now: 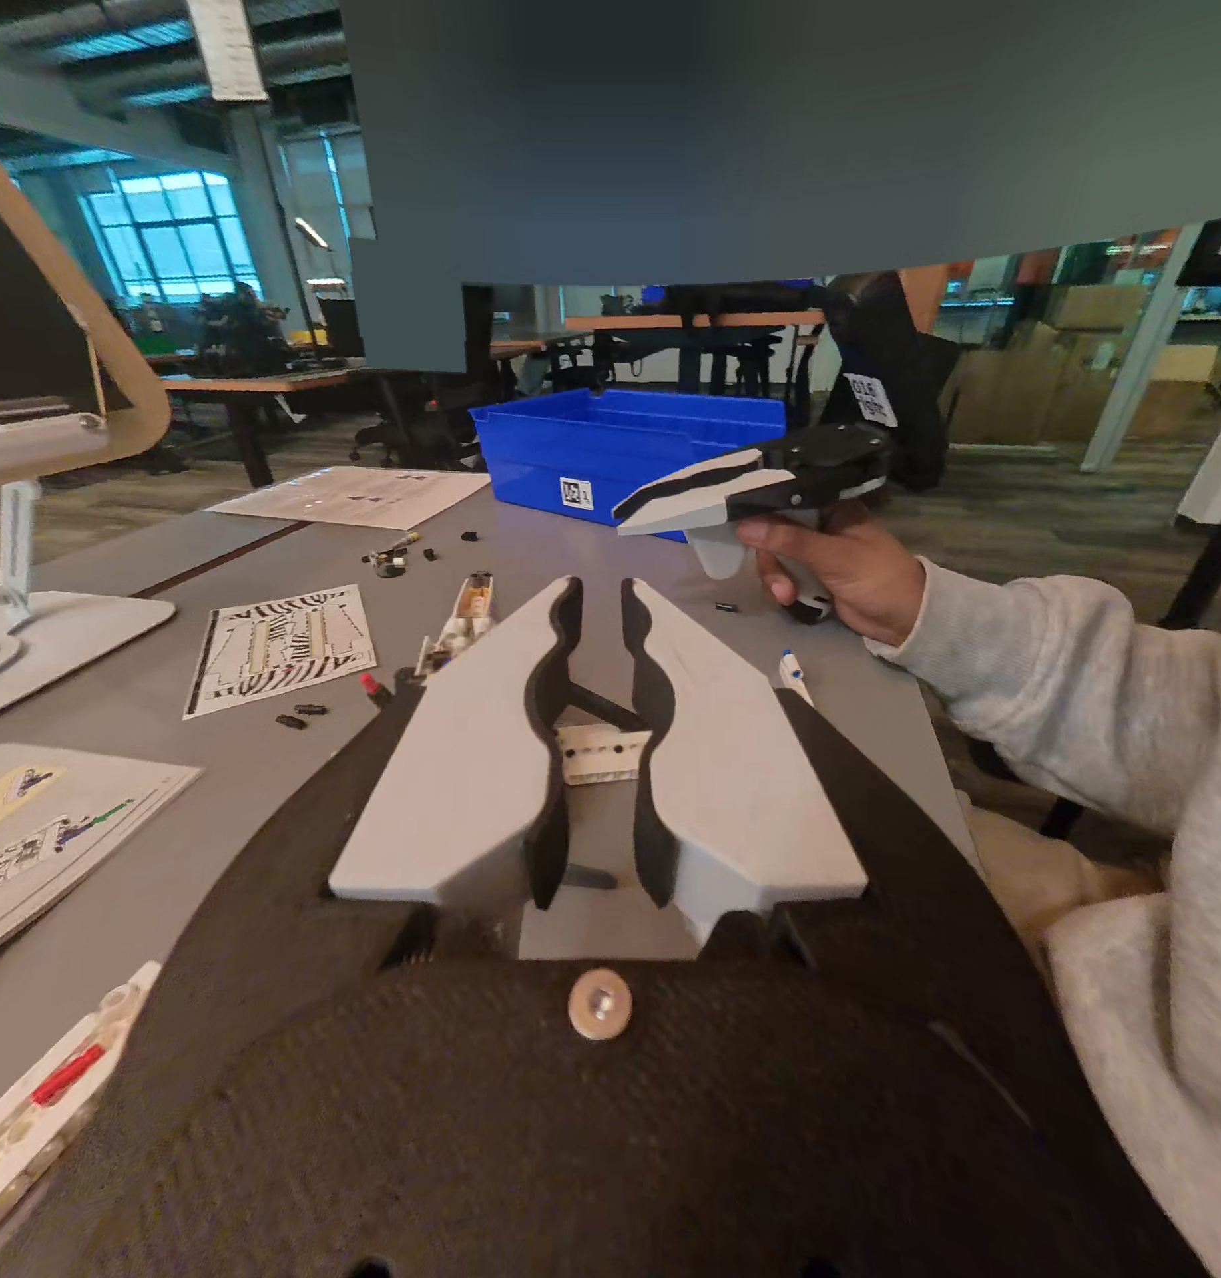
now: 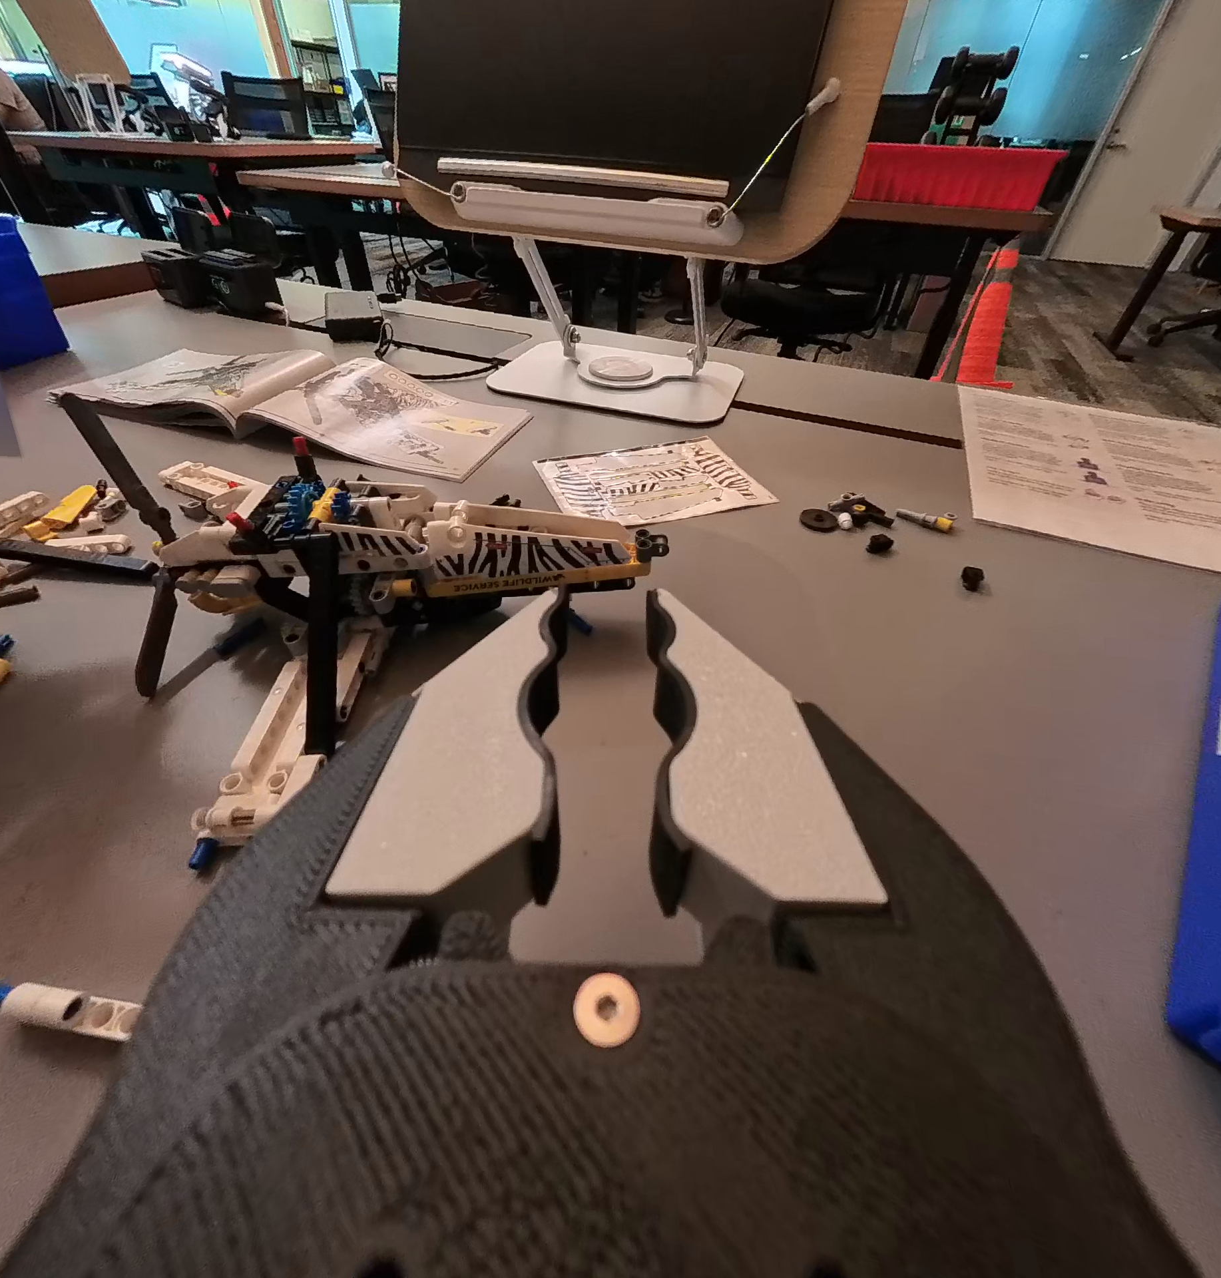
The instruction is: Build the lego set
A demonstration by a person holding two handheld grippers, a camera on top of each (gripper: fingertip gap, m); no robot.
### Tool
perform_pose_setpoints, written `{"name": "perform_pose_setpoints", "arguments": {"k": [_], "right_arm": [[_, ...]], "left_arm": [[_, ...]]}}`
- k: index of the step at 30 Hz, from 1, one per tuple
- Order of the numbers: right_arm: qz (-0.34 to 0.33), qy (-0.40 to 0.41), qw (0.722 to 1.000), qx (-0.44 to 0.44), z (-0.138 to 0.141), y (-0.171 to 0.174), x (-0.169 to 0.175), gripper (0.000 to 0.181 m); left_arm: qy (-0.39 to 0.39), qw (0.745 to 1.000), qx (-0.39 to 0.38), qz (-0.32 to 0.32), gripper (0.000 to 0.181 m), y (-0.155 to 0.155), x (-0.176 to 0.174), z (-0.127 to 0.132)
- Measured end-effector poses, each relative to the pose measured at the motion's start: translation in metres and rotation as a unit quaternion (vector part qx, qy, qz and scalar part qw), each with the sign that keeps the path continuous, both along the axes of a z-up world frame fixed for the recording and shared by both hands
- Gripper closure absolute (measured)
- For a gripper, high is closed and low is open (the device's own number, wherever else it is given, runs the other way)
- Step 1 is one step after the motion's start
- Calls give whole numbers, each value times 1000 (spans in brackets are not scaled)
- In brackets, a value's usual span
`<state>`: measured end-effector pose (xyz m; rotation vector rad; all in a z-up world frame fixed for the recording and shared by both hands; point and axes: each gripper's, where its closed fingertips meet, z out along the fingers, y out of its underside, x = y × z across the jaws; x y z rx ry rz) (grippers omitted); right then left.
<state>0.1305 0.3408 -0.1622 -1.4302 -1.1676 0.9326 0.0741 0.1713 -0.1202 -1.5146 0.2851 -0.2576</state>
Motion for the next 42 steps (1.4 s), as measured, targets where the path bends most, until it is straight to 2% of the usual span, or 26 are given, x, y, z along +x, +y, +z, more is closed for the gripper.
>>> {"name": "perform_pose_setpoints", "arguments": {"k": [7,42], "right_arm": [[0,-3,1000,1,-1,0,-1,160],[1,-6,1000,5,-1,-1,-1,160]], "left_arm": [[-14,1000,-1,-20,180,-2,2,1],[-13,1000,-3,-15,177,-1,2,0]]}}
